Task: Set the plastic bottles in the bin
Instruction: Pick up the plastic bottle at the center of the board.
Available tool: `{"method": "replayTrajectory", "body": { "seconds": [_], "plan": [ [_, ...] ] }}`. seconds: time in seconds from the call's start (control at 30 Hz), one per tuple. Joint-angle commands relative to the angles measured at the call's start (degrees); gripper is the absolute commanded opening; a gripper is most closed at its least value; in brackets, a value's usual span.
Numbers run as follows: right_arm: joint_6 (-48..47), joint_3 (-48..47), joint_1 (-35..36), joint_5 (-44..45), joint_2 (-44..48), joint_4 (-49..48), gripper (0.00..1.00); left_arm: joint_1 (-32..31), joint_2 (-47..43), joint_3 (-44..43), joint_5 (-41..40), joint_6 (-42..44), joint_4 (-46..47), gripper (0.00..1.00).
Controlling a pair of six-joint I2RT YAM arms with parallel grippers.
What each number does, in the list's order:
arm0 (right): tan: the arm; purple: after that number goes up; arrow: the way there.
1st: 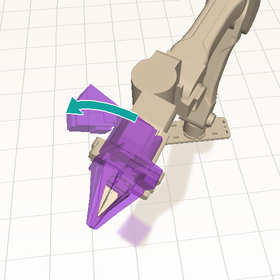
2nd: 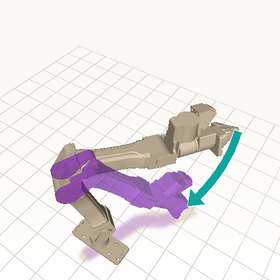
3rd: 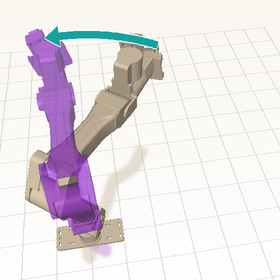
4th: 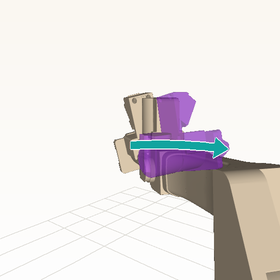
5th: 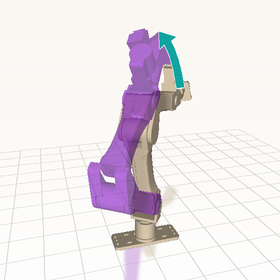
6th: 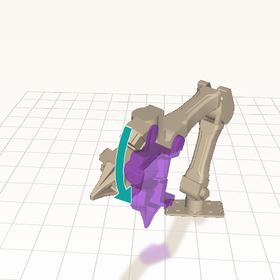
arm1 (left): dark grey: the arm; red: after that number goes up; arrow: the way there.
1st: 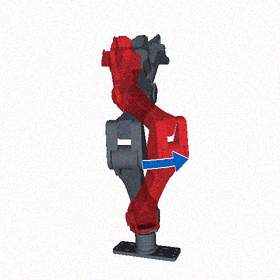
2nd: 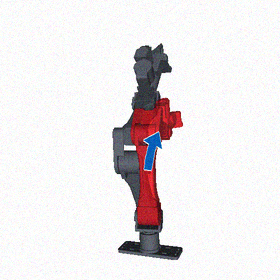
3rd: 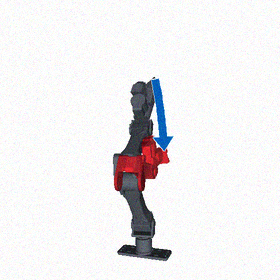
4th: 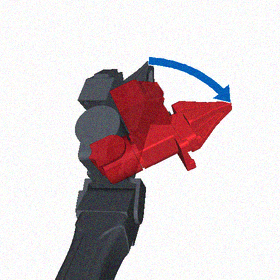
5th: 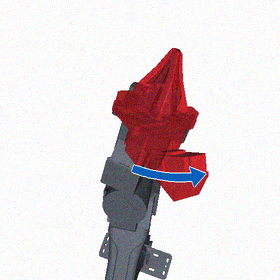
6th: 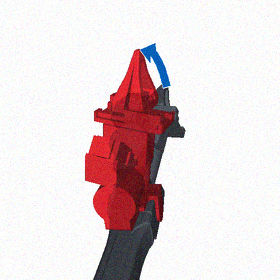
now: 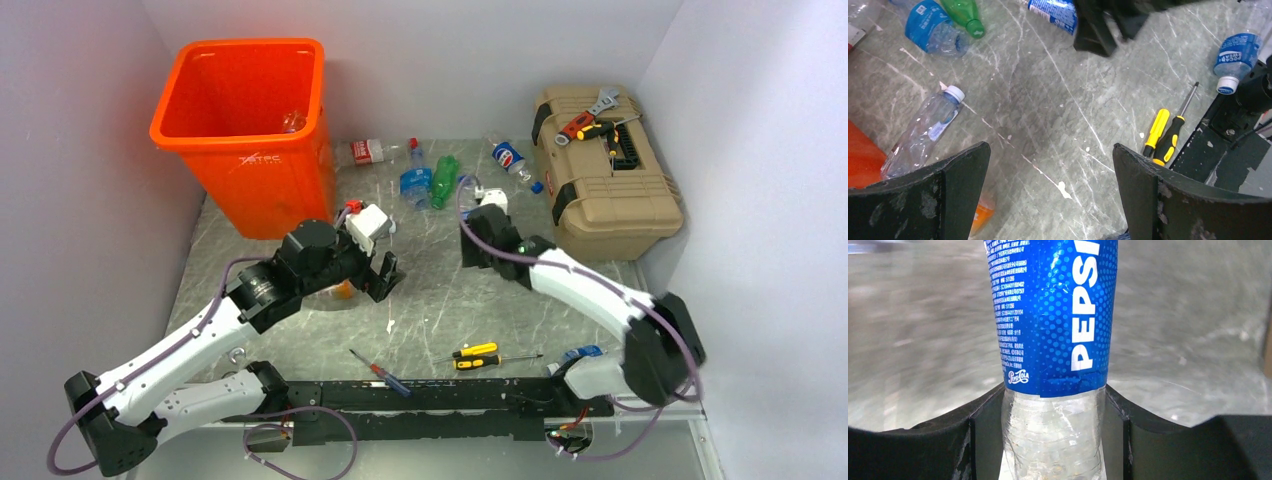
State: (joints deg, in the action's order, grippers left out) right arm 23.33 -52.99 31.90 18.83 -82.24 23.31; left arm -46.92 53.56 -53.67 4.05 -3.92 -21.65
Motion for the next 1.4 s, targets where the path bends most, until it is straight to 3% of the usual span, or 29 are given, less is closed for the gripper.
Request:
{"method": "replayTrajectory", "body": {
  "seconds": [0.0, 0.1, 0.23, 0.33, 0.43, 0.73, 0.9, 1.37],
  "plan": [
    [-3.73, 3.99, 13.71, 6.06, 16.55, -9.11, 0.38, -0.19, -1.91, 0.18, -3.86, -2.33, 3.12, 0.98],
    [-5.63, 8.28, 20.26, 5.31, 25.87, -16.17, 0.35, -0.20, -5.15, 1.82, -7.43, -4.68, 7.09, 0.99],
    [-6.76, 14.77, 24.22, -0.51, 35.24, -27.61, 0.22, -0.11, -10.46, 4.82, -7.77, -8.11, 17.00, 0.99],
    [-5.63, 17.42, 25.82, -1.59, 37.25, -33.10, 0.00, -0.06, -11.63, 2.94, -8.38, -10.15, 19.25, 0.99],
    [-6.34, 19.10, 26.84, -4.79, 37.07, -38.82, 0.00, -0.10, -9.85, -1.53, -9.94, -13.94, 17.99, 0.99],
    [-7.59, 28.24, 29.16, -9.59, 37.02, -63.57, 0.00, -0.05, 1.59, -15.52, 1.95, -22.17, 18.01, 0.99],
    [-7.95, 29.27, 30.07, -9.27, 37.26, -66.84, 0.00, -0.10, 4.88, -19.01, 2.84, -24.90, 17.44, 0.98],
    [-8.05, 30.04, 31.80, -9.56, 37.98, -66.46, 0.00, -0.07, 10.17, -23.75, 6.56, -25.81, 16.00, 0.67]
  ]
}}
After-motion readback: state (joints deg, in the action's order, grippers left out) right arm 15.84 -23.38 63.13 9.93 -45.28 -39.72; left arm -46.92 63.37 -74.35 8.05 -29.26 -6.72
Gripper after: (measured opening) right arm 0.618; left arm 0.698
